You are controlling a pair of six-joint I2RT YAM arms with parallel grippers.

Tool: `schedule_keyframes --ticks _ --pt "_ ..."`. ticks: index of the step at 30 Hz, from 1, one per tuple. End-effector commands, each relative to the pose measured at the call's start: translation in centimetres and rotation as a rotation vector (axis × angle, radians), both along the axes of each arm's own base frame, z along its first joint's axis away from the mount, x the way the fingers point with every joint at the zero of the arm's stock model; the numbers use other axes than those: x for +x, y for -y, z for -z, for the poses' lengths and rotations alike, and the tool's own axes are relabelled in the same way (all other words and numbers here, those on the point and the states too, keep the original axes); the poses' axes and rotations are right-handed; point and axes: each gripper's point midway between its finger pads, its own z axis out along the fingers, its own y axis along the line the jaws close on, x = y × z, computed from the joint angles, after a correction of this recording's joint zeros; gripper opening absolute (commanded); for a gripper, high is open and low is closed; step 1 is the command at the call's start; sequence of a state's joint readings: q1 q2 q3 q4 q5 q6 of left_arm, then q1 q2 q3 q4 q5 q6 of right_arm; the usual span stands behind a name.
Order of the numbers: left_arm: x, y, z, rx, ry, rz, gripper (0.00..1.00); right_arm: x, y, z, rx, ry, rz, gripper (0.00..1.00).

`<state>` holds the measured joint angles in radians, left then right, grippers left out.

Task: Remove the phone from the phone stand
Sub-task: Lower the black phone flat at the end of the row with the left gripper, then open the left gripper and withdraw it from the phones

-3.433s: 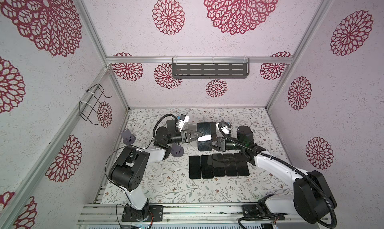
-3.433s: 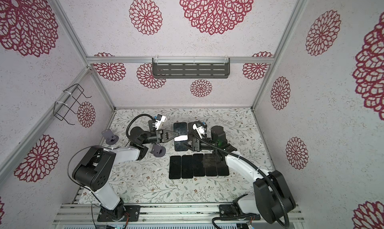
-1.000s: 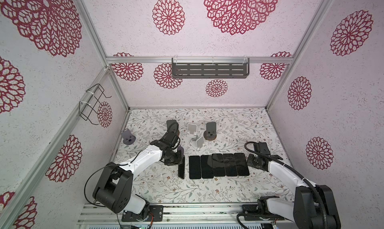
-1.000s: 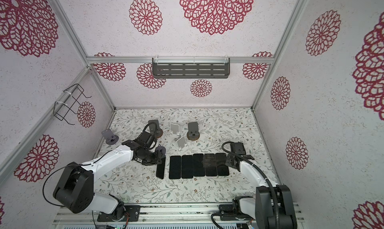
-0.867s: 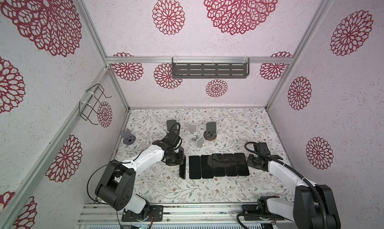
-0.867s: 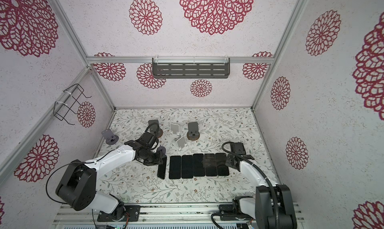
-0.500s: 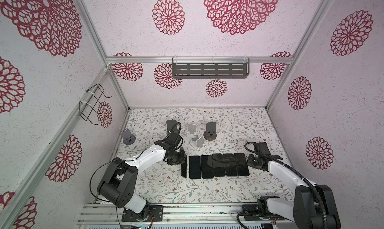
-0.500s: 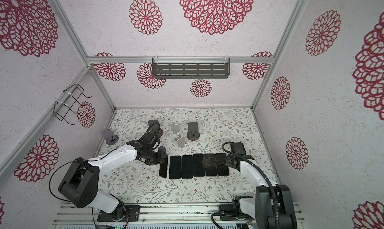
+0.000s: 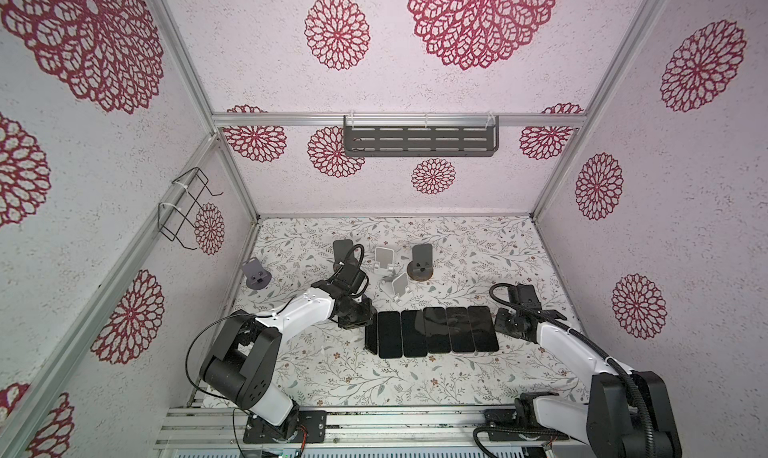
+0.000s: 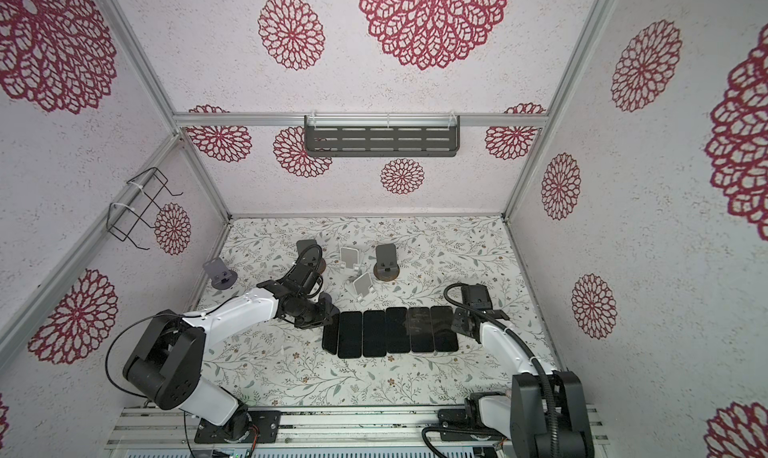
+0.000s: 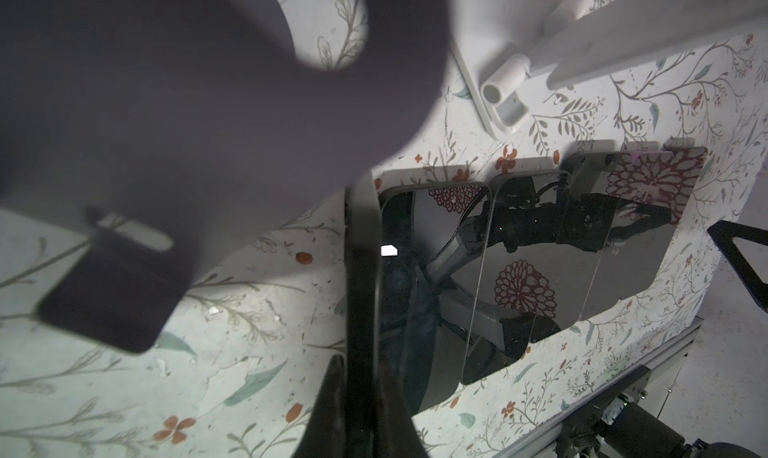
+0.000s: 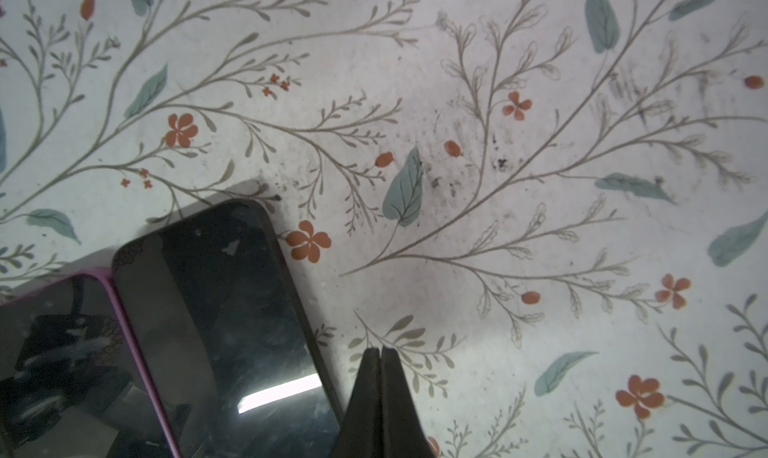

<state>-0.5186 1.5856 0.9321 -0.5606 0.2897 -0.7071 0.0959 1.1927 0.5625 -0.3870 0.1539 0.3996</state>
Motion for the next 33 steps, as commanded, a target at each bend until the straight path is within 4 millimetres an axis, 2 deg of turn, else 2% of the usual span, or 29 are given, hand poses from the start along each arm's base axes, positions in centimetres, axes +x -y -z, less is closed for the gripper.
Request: schedule_keyframes --ticks 1,2,4,7,12,25,33 --pt "0.0 0.5 0.4 0.001 -0.004 0.009 0.00 0.7 0.4 -1.4 -0.019 0.036 -0.006 0.00" --pt "0.0 0.4 0.4 0.006 -0.009 0.007 0.00 0.7 0.3 -1.4 -0.017 0.038 -0.007 0.00" --pt "-0.3 0.2 0.5 0.018 -0.017 0.009 0.14 0.8 0.3 -1.4 -0.015 0.040 -0.008 0.00" --pt "-0.7 -0.4 0.6 0.043 -0.027 0.009 0.29 0.8 0.3 -1.5 -0.014 0.044 -0.008 0.00" --pt "-1.2 -1.2 0.8 0.083 -0.040 0.015 0.45 0.8 0.2 -1.5 -0.010 0.043 -0.011 0.00" --pt "-2.0 -2.3 1.3 0.155 -0.064 0.027 0.72 1.3 -0.1 -2.8 0.013 0.102 -0.012 0.03" --pt "-1.8 -2.4 0.4 0.158 -0.044 0.031 0.73 1.3 -0.2 -3.3 0.018 0.124 -0.017 0.06"
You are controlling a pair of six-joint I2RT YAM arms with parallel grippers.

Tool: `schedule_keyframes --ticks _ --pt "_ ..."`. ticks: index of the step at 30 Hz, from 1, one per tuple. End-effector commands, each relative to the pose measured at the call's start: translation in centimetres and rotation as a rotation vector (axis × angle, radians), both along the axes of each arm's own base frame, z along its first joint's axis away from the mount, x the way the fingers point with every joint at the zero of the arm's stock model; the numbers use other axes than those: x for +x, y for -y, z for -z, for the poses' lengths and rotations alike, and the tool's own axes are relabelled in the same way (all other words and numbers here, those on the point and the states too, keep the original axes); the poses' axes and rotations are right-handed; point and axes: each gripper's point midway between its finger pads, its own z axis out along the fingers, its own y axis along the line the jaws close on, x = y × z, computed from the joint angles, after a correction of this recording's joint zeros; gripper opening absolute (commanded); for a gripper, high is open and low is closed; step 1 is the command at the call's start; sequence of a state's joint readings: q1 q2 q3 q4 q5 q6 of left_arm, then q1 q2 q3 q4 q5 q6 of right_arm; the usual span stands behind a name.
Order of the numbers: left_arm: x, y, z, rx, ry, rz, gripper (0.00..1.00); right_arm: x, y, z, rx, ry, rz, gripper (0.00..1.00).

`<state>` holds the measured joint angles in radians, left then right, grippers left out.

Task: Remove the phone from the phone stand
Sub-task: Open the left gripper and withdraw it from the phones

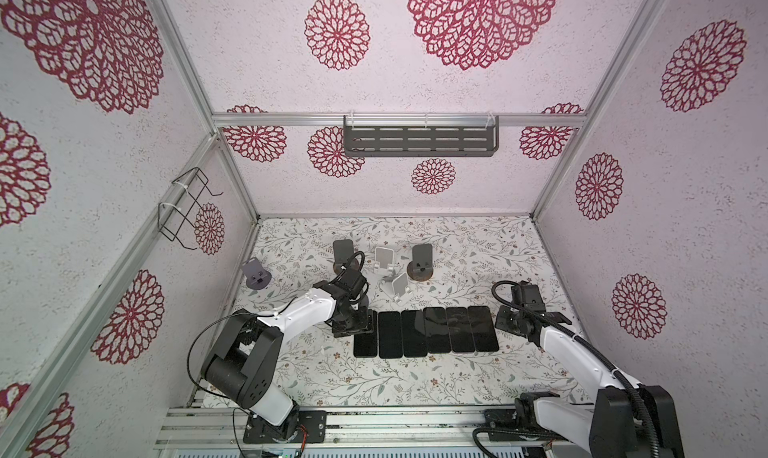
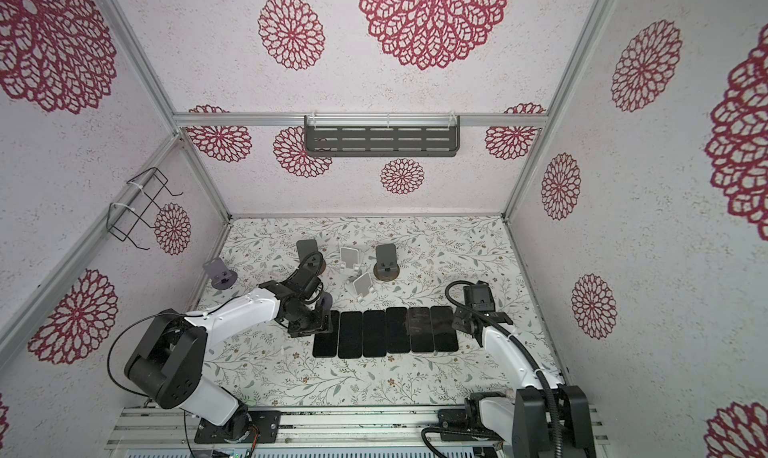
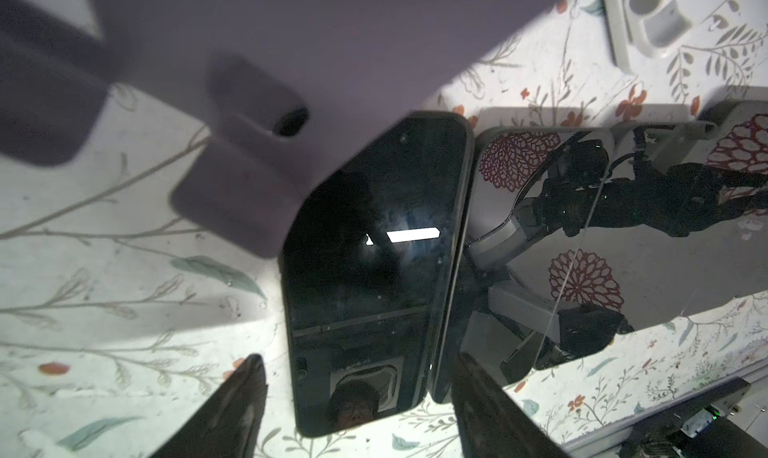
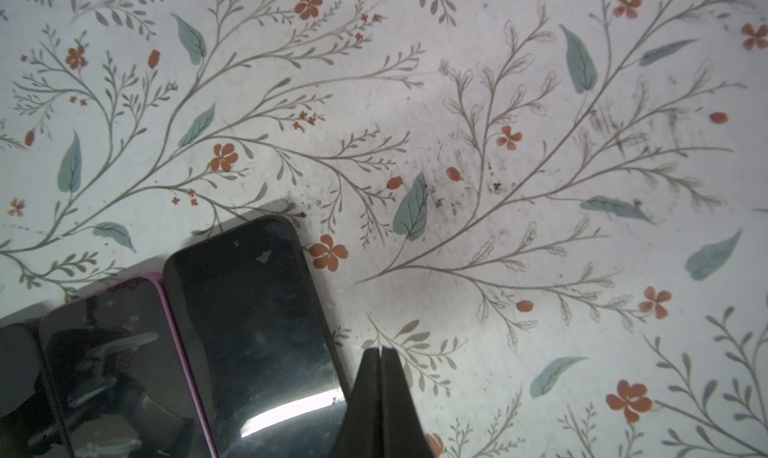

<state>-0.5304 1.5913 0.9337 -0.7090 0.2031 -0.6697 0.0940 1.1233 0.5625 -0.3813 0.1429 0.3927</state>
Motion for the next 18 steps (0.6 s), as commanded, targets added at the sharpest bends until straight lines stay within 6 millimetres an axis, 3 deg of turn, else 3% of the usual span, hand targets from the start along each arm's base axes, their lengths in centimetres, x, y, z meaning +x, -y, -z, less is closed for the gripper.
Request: schedule_keyframes --ticks 1,7,11,14,15,16,17,18 --pt "0.6 0.2 -1.3 0.005 0.037 0.012 0.73 0.8 -0.1 -1.7 0.008 0.058 -0.010 0.06" --pt "1.5 -0.6 -4.6 0.028 0.156 0.043 0.76 1.5 -0.4 -3.6 0.008 0.130 -0.043 0.11" --pt "3.2 -3.2 -8.3 0.136 0.339 0.021 0.82 2.0 -0.5 -5.8 -0.004 0.207 -0.072 0.26" --pt "4.6 -6.2 -11.6 0.252 0.502 -0.042 0.91 2.3 -0.5 -7.3 -0.011 0.275 -0.080 0.46" --pt "5.1 -7.5 -12.7 0.297 0.563 -0.074 0.98 2.4 -0.3 -7.8 -0.020 0.297 -0.074 0.59" --pt "5.5 -8.6 -13.6 0.334 0.614 -0.108 0.98 2.5 0.0 -7.9 -0.035 0.308 -0.061 0.82" --pt "5.9 -10.3 -14.5 0.380 0.667 -0.162 0.97 2.6 0.4 -8.0 -0.053 0.321 -0.049 0.98" --pt "6.3 -11.8 -15.2 0.414 0.710 -0.216 0.97 2.8 0.8 -8.1 -0.077 0.327 -0.042 0.99"
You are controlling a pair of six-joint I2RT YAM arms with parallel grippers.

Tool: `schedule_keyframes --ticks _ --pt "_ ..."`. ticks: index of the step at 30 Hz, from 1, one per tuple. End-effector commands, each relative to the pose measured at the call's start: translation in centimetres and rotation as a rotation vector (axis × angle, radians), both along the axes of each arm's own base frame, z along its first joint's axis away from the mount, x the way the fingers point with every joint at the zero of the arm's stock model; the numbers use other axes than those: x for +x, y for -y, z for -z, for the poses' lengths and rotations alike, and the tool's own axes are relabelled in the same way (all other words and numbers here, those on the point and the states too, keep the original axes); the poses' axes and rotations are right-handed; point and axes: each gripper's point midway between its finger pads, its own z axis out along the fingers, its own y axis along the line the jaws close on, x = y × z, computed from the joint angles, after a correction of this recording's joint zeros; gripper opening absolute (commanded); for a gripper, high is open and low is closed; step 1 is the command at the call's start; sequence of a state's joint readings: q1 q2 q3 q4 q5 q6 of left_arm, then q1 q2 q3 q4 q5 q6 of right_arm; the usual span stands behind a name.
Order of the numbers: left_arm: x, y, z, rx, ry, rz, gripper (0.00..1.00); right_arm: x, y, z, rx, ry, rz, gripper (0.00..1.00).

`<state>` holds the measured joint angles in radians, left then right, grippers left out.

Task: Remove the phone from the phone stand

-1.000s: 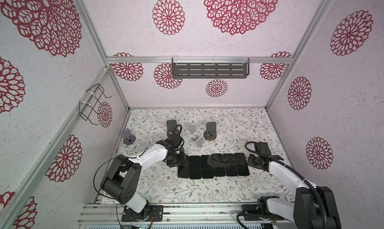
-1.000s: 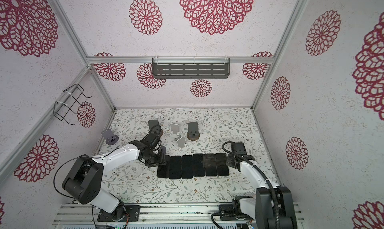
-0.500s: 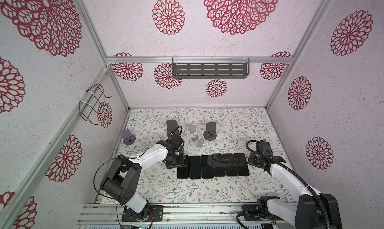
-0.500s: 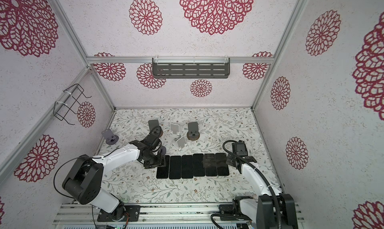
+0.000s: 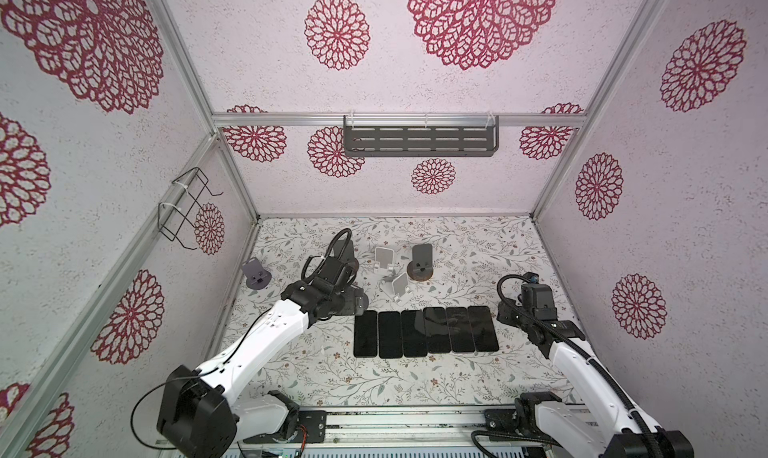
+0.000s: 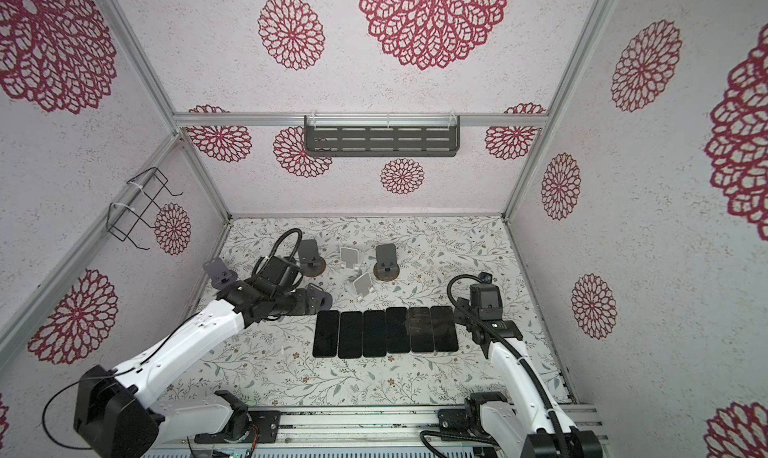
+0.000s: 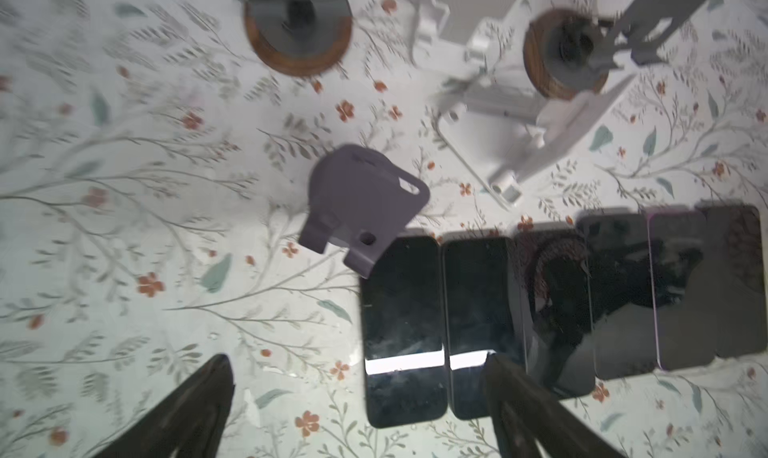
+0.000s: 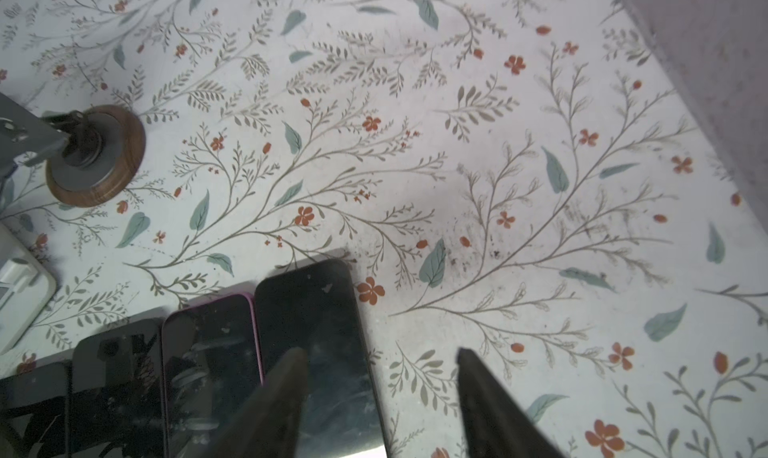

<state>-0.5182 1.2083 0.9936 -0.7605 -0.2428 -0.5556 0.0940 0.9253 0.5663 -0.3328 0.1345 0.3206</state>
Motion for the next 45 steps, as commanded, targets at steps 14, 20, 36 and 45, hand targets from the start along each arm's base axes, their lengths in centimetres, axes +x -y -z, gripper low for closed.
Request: schedule_keyframes --ticks 14,20,36,45 --pt "4.5 -18.3 -0.6 0.392 0.434 -0.603 0.97 2.8 5.0 1.0 -0.241 0.225 0.191 0.99" --pt "6.9 -19.3 0.9 0.391 0.453 -0.542 0.97 4.3 4.8 1.9 -0.267 0.255 0.168 0.99" --pt "10.8 -20.8 3.8 0.278 0.501 -0.466 0.97 7.2 4.8 -1.2 -0.342 0.498 0.149 0.99" --pt "11.5 -21.2 4.0 0.209 0.610 -0.386 0.97 8.5 3.7 0.1 -0.328 0.578 0.096 0.99"
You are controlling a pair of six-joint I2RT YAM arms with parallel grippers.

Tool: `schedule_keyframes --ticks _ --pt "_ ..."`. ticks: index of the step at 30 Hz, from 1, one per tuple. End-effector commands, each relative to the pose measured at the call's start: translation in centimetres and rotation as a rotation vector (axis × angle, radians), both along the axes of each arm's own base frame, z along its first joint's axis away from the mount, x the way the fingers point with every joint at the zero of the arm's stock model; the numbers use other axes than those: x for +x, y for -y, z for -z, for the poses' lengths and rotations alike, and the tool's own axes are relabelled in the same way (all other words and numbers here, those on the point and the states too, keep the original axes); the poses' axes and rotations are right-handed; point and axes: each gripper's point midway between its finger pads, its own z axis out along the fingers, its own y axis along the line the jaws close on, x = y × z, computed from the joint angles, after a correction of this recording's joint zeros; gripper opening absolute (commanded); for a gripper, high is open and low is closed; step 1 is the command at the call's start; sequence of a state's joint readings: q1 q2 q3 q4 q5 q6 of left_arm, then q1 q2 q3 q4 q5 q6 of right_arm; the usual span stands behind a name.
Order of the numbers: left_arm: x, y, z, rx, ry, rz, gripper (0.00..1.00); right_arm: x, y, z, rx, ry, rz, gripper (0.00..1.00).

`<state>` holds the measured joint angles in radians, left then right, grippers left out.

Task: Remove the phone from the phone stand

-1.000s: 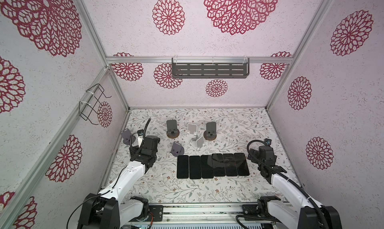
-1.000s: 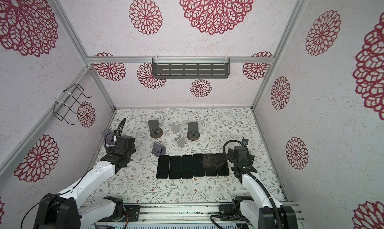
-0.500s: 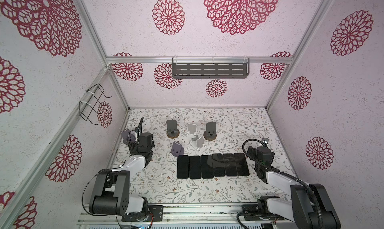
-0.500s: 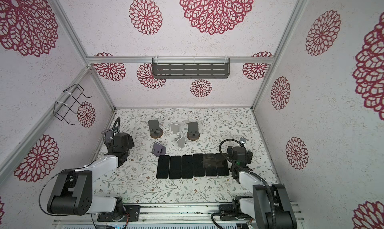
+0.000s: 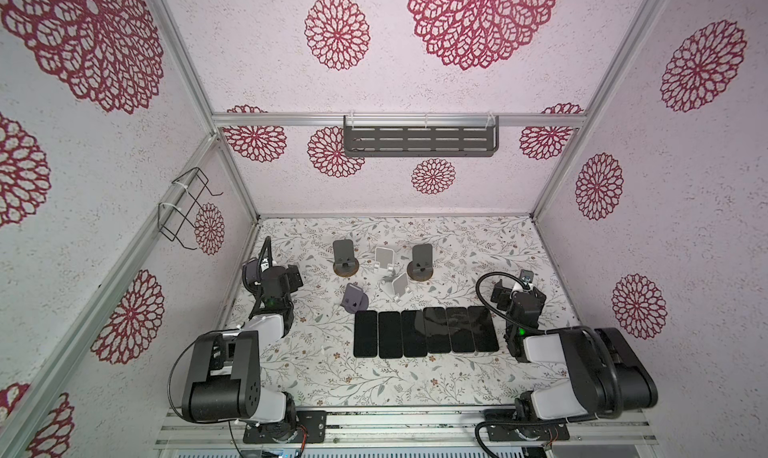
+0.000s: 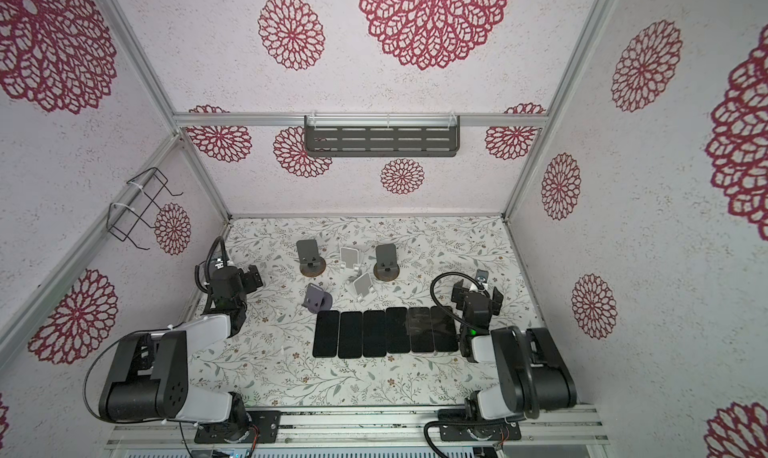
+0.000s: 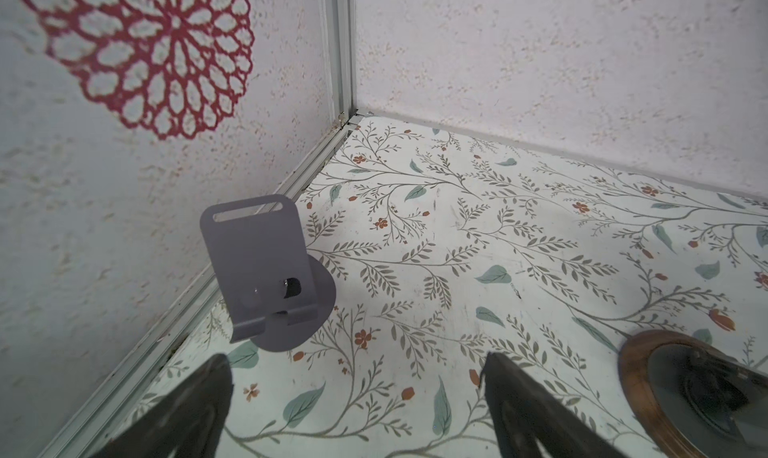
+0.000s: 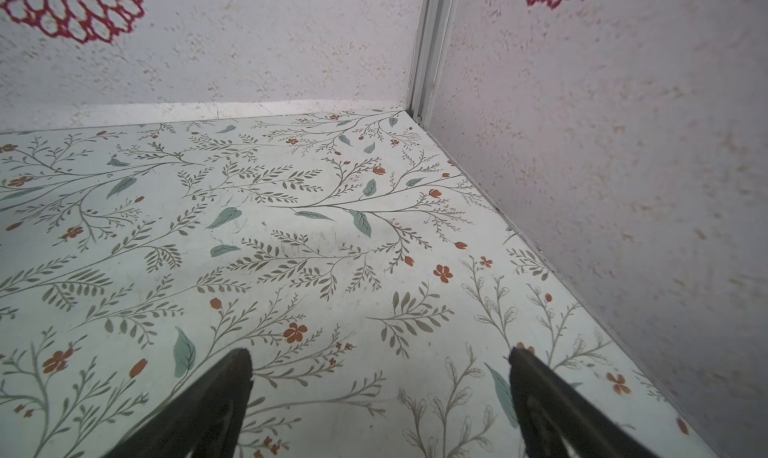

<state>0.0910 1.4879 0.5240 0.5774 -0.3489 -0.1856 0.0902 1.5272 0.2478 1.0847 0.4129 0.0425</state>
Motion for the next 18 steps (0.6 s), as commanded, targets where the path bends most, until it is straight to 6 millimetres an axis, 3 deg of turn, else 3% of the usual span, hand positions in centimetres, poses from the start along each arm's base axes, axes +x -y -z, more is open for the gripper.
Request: schedule_keyframes --ticks 1,5,18 --pt "0.6 0.5 -0.3 -0.009 0.049 0.083 0.97 0.6 -0.3 -2.8 -0.006 0.138 -0.030 0.99" --pt "0.8 1.4 0.1 0.004 0.085 0.151 0.97 0.8 -0.4 -2.6 -0.001 0.123 -0.034 0.99" --pt "0.7 1.5 0.1 0.004 0.095 0.155 0.97 0.7 -0.1 -2.7 -0.001 0.130 -0.018 0.99"
